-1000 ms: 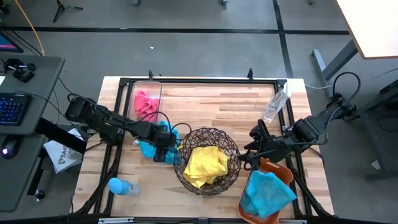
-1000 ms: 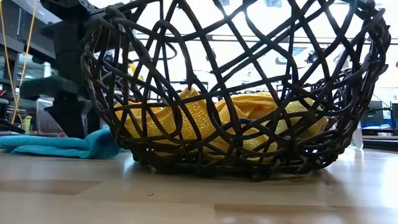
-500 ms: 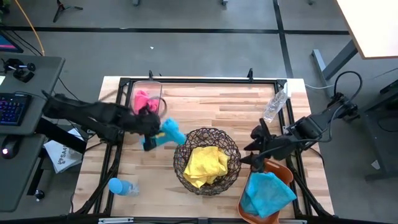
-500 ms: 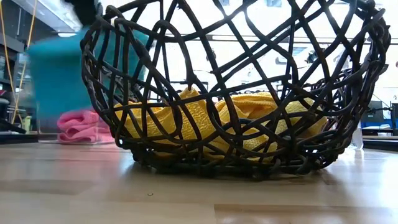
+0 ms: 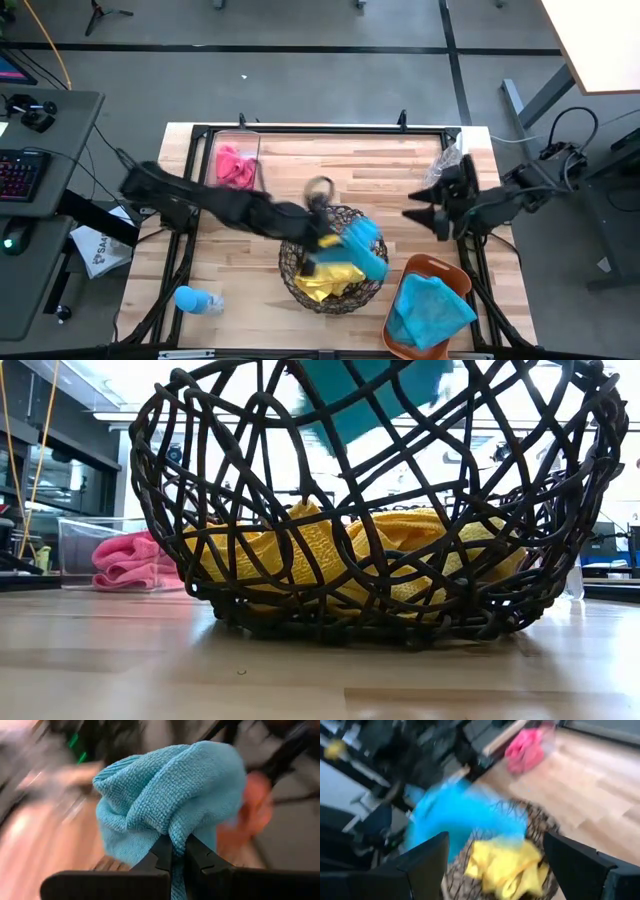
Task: Sort microfiber towel by color & place in baskets
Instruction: Put the blue towel into the orange bin
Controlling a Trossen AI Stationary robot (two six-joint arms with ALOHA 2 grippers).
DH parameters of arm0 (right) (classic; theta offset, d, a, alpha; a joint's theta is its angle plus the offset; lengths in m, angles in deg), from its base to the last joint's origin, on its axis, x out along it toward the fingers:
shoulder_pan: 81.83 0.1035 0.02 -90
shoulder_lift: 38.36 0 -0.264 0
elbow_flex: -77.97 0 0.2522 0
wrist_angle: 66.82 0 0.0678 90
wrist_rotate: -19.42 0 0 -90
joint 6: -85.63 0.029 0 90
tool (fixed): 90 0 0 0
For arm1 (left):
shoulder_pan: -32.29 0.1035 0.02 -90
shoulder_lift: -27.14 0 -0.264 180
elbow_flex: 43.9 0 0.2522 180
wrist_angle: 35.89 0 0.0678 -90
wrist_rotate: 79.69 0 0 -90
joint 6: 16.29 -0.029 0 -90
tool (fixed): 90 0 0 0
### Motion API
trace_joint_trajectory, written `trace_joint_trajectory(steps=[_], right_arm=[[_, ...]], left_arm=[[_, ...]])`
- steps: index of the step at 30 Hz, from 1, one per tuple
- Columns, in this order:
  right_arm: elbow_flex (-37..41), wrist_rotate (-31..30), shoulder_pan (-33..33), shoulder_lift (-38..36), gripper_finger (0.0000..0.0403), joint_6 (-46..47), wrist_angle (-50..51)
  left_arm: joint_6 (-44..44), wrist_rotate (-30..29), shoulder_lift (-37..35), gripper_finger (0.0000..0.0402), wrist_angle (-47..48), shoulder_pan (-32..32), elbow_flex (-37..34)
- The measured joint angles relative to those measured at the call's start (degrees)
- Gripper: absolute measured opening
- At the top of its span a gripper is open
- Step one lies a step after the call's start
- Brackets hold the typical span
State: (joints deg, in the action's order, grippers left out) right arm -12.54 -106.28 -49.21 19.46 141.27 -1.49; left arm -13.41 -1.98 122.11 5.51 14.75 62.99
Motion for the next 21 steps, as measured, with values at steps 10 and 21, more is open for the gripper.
trace_joint_trajectory(steps=[10, 21], right_arm=[[-0.04, -8.09, 0.0, -4.71, 0.0316, -5.34, 0.02], [-0.04, -8.51, 0.0, -5.01, 0.0316, -6.86, 0.07]], left_arm=[[2.27, 11.1, 26.65, 0.0, -41.22, -0.88, 16.57], [6.29, 15.2, 46.1, 0.0019, -44.49, -0.96, 34.58]])
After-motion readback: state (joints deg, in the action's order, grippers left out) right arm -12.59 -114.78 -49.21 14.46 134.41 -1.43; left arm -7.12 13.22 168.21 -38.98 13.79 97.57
